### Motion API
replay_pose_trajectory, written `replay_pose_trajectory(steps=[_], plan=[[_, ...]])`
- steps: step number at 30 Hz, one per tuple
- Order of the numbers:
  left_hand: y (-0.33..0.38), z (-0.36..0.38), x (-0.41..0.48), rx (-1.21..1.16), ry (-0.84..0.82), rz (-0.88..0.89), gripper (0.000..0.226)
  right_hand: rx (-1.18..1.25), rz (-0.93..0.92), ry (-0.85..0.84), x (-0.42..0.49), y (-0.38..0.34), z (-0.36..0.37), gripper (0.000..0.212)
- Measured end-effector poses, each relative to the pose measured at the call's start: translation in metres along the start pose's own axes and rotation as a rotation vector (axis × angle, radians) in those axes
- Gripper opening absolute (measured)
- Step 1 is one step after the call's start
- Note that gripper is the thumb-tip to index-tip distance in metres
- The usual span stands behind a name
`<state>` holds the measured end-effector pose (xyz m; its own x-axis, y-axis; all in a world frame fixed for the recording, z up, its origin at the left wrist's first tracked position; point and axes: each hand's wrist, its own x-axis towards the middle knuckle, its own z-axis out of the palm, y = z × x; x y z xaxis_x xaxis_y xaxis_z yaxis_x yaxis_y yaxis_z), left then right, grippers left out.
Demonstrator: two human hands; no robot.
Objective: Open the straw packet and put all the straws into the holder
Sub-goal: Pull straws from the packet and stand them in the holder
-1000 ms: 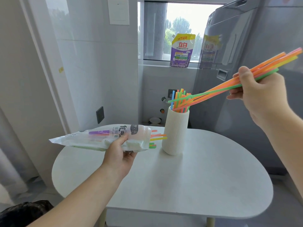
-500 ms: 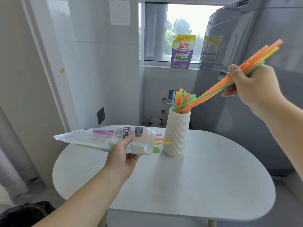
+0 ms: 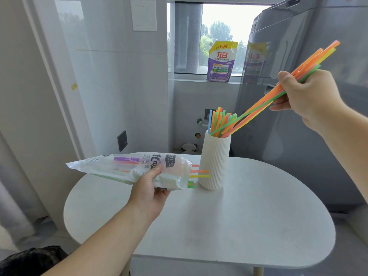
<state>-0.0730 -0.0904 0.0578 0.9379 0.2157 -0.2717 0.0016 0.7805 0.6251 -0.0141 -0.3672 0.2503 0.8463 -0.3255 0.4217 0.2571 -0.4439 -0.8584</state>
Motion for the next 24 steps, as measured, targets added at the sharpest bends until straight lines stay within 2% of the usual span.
replay_pose_trajectory(steps=[4,8,18,24], plan=[[-0.001,0.0,0.001,0.006,0.0,0.003,0.036,-0.025,-0.021,-0.012,0.003,-0.004,0.005,0.033],[-0.001,-0.001,0.002,0.011,-0.013,0.002,0.031,-0.063,-0.061,-0.021,0.002,-0.008,0.013,0.033],[0.0,-0.003,0.001,0.025,-0.029,0.002,0.025,-0.026,-0.012,-0.011,0.008,-0.002,0.019,0.036],[-0.002,-0.003,0.001,0.018,-0.032,0.01,0.036,-0.041,-0.004,0.062,0.01,0.008,0.018,0.035]])
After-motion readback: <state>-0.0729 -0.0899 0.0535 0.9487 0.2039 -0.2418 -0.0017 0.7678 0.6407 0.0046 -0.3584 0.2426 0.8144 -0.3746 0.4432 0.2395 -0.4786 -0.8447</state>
